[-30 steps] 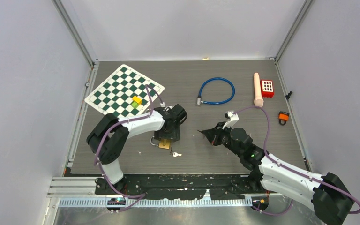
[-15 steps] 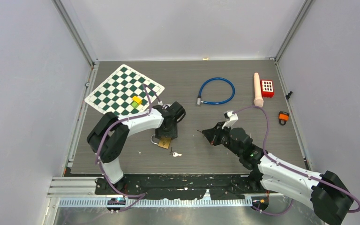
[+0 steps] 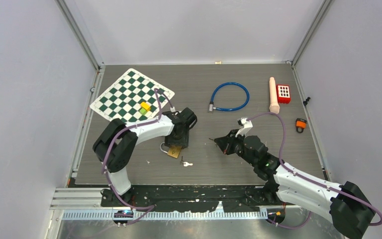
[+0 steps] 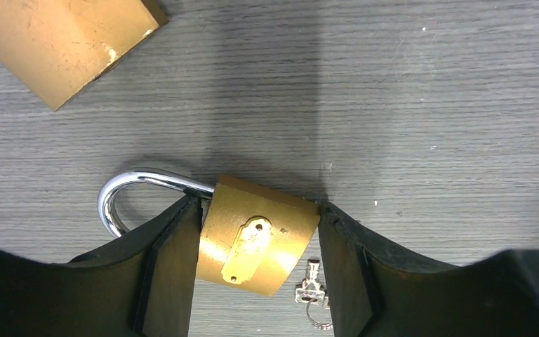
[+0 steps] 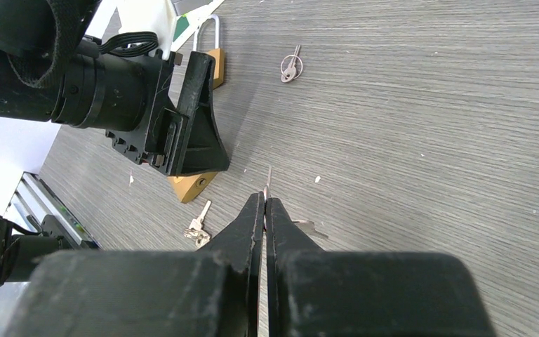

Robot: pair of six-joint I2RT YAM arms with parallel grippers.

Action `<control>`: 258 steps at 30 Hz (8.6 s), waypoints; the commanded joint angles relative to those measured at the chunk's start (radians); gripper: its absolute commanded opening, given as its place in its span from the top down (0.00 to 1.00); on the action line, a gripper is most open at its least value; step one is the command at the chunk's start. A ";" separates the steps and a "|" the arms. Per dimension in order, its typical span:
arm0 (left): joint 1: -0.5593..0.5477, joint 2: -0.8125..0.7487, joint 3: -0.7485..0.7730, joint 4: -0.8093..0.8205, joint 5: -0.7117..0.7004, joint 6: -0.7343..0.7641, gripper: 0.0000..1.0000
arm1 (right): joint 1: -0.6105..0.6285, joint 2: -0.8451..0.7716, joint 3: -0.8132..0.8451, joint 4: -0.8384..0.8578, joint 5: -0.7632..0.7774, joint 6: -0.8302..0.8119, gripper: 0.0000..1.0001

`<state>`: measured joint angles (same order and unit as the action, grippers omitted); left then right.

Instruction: Unlock with the key

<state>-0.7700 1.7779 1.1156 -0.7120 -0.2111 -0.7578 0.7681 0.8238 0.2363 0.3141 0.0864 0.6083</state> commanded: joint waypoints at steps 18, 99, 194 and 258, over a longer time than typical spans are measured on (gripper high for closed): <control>0.063 -0.183 -0.109 0.114 0.157 -0.016 1.00 | -0.004 -0.012 0.002 0.064 -0.028 0.002 0.95; 0.188 -0.517 -0.339 0.435 0.413 -0.299 1.00 | 0.108 0.498 0.144 0.430 -0.246 0.128 0.95; 0.163 -0.685 -0.490 0.582 0.374 -0.518 1.00 | 0.163 0.456 0.098 0.506 -0.156 0.126 0.95; 0.158 -0.688 -0.497 0.624 0.441 -0.579 1.00 | 0.213 0.616 -0.009 1.053 -0.019 -0.052 0.95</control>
<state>-0.6121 1.1213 0.5995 -0.2134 0.1871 -1.3022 0.9688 1.4296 0.2199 1.3014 0.0650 0.5766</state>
